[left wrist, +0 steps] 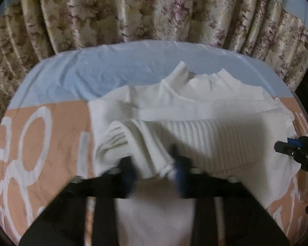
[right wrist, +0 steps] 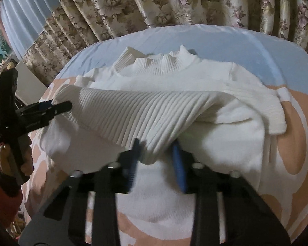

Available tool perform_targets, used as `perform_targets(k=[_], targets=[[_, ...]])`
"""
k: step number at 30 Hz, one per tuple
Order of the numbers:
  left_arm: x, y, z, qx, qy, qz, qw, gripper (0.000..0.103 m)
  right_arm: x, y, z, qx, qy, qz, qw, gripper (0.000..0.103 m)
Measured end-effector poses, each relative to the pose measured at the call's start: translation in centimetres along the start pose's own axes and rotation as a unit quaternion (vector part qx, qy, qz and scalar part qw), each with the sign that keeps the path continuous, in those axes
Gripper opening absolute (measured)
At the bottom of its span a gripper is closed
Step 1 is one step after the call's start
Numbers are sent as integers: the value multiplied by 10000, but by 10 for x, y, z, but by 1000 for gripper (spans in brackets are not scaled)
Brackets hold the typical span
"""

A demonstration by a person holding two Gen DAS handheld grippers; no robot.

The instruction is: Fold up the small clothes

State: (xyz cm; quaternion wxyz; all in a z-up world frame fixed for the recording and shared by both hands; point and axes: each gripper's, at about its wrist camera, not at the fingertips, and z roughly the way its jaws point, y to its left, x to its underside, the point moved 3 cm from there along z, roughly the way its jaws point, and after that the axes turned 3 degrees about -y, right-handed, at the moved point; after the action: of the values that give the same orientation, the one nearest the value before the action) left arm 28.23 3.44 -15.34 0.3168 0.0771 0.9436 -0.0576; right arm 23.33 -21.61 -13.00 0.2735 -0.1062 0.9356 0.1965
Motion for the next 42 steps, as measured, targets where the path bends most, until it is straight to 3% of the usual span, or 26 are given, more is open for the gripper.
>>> perform_targets(k=[5,9,12,17,20,21,22,23,24,26,30,34,39,42], targets=[[-21,1,6,-1,-78,90,9999,18,-16,-4,-8,49,-346,-99,9993,13],[-43,5,9,-51,-224,44,9997,18,-52,-15,-7,59,-642,-48,9979,13],[-55,10,22,-176,-220,63,9996,18,-72,-24,6,102,-635,56,9979,13],[-67,18,48,-255,22,6,9997,21,-89,-43,49,231,-172,250,9993,15],[-71,18,53,-290,117,35,9995,23,-95,-51,52,83,-272,511,9983,21],[-72,18,52,-302,107,34,9995,32,-96,-53,49,51,-316,543,9980,23],[-73,19,48,-375,70,17,9993,53,-97,-55,43,39,-410,578,9975,36],[-75,21,43,-429,-3,-3,9991,62,-98,-56,37,25,-493,607,9969,50],[-77,23,37,-426,-115,-37,9990,70,-99,-59,27,-55,-626,642,9960,51],[-80,27,25,-312,-233,-109,9992,70,-101,-61,14,-40,-767,604,9952,51],[-73,30,11,-493,-326,-68,9982,70,-94,-48,-3,595,-777,-192,9950,53],[-54,30,22,-794,-161,160,9966,70,-77,-22,17,742,-422,-1015,9912,53],[-39,42,43,-811,153,-4,9966,70,-64,-4,50,976,-26,-1615,9820,50],[-37,46,45,-780,158,-71,9968,70,-64,-12,60,1110,64,-1609,9807,30]])
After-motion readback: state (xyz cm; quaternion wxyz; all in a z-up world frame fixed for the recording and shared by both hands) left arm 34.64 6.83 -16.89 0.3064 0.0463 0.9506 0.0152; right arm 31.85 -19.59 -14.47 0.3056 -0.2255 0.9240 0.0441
